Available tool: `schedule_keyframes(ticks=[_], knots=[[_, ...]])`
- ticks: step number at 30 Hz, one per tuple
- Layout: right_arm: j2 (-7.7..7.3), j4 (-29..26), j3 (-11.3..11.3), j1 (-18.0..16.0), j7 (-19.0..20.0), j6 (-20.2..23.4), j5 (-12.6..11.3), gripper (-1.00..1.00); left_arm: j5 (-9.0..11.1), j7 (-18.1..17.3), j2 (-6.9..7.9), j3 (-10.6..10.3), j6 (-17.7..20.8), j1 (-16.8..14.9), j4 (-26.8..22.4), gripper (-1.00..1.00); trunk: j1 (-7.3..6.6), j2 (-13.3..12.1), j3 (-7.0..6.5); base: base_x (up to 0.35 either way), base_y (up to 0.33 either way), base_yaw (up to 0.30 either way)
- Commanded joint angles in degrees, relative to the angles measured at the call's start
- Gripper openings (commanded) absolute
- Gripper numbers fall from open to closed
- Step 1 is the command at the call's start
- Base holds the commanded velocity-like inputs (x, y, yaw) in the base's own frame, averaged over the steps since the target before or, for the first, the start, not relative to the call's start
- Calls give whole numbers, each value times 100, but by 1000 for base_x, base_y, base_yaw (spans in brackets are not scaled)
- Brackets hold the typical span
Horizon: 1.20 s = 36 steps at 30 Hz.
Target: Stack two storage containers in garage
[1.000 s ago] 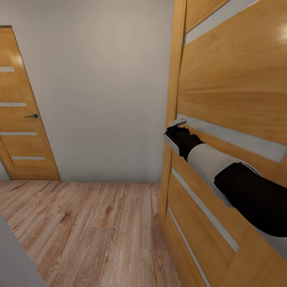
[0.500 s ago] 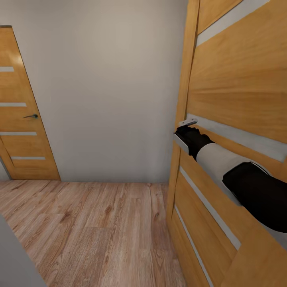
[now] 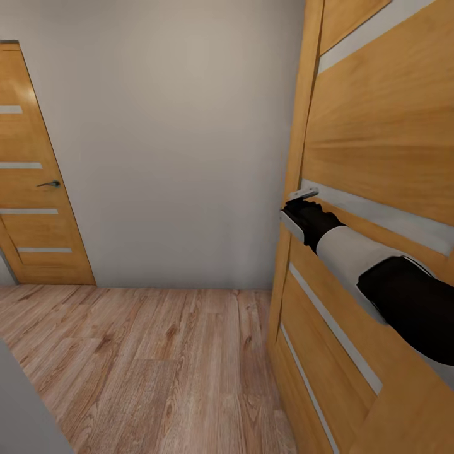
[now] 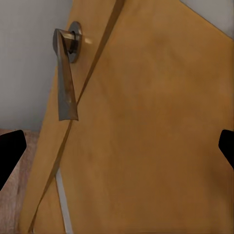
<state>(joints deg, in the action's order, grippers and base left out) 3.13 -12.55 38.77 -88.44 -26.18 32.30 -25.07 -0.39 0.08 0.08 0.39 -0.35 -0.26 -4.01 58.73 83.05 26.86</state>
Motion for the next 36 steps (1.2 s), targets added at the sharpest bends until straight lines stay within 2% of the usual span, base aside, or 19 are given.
schedule_keyframes(ticks=[1,13,21,36], knots=[[-3,-1,60,-4,-54,66,37,100,-4,1,0,5,-5,-1,-3,100,0,3,6,0,0,0],[-18,-1,60,-7,-54,66,37,100,-1,1,2,5,0,-1,-3,100,0,3,6,0,0,0],[-164,-1,60,-7,-54,66,37,100,-1,1,0,6,0,-1,-3,100,0,3,6,0,0,0],[-219,-1,52,-7,-54,66,37,100,-2,1,2,6,0,-1,-3,100,0,3,6,0,0,0]])
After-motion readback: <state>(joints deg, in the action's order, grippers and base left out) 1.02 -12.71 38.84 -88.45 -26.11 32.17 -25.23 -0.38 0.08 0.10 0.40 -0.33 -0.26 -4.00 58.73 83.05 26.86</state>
